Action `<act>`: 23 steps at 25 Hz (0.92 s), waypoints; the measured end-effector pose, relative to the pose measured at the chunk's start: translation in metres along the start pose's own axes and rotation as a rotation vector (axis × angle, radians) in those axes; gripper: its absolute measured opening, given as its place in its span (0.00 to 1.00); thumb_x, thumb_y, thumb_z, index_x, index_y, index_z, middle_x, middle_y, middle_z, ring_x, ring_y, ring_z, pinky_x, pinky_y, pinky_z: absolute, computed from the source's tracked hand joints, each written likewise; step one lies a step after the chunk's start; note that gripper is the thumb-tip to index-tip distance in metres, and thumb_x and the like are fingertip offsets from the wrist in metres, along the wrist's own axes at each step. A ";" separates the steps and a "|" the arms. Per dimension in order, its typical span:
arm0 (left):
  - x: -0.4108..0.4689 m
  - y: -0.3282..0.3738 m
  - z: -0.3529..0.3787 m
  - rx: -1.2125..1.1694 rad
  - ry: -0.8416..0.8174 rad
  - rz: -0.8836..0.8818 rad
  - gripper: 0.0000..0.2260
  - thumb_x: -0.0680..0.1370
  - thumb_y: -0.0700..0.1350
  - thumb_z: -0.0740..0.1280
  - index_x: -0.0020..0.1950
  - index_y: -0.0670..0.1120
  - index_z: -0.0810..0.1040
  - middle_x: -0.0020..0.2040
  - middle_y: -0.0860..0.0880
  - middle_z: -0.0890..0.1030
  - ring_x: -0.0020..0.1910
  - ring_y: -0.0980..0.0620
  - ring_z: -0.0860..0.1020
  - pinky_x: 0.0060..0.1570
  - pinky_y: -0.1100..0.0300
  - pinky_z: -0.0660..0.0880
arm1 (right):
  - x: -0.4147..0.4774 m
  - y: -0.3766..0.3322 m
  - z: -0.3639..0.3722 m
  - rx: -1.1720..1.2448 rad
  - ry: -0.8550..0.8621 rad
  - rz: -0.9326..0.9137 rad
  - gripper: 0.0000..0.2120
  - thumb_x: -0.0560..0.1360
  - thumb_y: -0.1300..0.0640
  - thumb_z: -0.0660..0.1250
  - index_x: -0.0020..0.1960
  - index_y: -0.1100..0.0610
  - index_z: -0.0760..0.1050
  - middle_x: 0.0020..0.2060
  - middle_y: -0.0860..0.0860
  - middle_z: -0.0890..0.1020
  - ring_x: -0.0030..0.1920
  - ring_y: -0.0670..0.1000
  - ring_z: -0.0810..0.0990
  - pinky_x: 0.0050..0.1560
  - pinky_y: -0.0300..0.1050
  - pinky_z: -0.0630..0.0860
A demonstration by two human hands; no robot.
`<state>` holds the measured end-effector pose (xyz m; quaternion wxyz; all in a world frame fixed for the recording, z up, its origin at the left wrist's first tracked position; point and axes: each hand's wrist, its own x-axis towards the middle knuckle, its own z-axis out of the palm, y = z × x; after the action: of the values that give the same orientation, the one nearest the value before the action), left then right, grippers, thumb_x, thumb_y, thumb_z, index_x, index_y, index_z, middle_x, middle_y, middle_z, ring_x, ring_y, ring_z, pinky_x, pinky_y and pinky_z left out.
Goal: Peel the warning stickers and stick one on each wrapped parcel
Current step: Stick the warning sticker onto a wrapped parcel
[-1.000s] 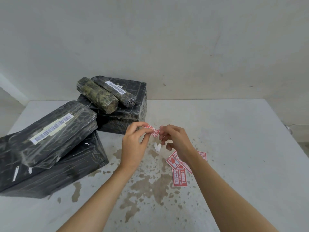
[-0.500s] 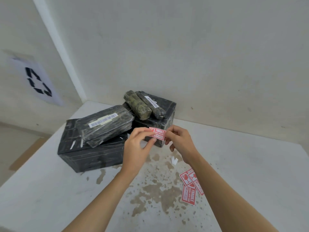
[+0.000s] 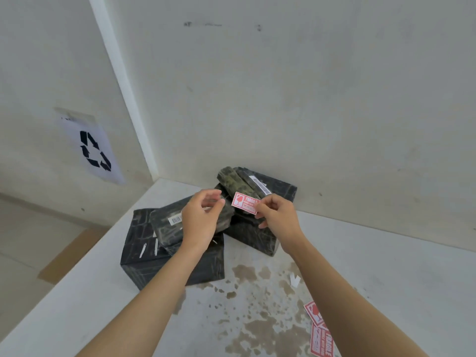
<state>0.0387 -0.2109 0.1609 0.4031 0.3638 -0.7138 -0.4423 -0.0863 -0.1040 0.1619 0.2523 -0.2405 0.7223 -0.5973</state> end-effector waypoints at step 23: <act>0.090 0.021 0.013 -0.232 -0.224 -0.187 0.23 0.63 0.47 0.79 0.51 0.56 0.71 0.54 0.51 0.77 0.51 0.51 0.79 0.53 0.51 0.79 | 0.002 -0.021 0.020 0.360 0.492 0.000 0.09 0.77 0.60 0.63 0.39 0.55 0.69 0.38 0.49 0.76 0.34 0.43 0.74 0.37 0.45 0.76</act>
<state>-0.0138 -0.2783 0.1991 0.3177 0.3280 -0.6615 -0.5949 -0.0737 -0.1236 0.1790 0.1082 -0.0397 0.6443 -0.7561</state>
